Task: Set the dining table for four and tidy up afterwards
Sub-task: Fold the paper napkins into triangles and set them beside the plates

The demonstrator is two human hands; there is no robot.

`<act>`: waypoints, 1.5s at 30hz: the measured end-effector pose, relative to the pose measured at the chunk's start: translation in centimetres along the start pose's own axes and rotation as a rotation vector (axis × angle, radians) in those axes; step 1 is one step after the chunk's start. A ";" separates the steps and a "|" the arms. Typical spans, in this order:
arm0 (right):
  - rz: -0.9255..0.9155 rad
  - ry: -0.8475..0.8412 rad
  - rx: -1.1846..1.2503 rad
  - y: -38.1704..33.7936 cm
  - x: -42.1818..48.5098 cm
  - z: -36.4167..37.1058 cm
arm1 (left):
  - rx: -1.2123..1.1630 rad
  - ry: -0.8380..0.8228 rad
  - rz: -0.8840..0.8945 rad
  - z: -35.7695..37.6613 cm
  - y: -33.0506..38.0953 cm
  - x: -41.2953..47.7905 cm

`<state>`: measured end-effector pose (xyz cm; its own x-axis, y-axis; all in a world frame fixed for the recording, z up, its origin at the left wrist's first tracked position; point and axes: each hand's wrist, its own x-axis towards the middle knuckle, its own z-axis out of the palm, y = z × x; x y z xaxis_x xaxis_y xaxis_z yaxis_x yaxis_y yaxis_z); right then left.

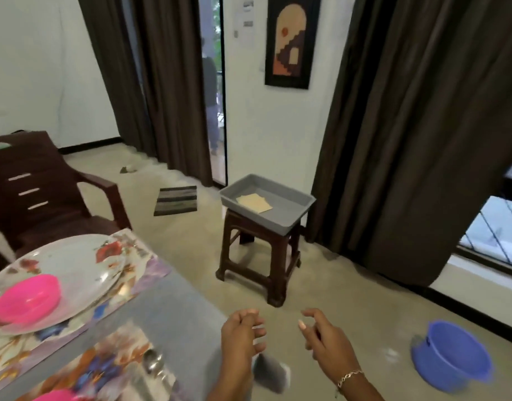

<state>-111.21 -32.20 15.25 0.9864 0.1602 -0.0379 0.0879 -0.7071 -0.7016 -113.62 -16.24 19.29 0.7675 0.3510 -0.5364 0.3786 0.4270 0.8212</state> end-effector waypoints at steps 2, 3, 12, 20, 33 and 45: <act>0.008 0.008 -0.007 1.9 2.1 -2.3 | 0.000 -0.011 0.018 2.9 0.0 1.8; 0.007 0.009 -0.011 2.8 3.4 -3.2 | -0.008 -0.013 0.029 4.3 0.2 2.7; 0.026 -0.130 -0.040 7.8 23.2 -9.0 | -0.162 0.095 -0.004 14.9 5.3 18.2; 0.082 -0.198 -0.013 9.9 39.1 -13.4 | -0.138 0.124 0.010 24.4 11.5 29.0; 0.166 -0.431 0.251 12.3 66.3 -8.3 | -0.061 0.278 0.033 31.3 19.6 46.5; 0.487 -0.646 0.199 12.4 83.1 0.0 | -0.011 0.284 -0.125 29.6 22.5 62.7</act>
<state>-28.17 -27.65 3.38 0.6280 0.2742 -0.7283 -0.4143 -0.6744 -0.6112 -41.66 -9.28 9.91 0.5396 0.5135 -0.6672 0.4538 0.4901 0.7442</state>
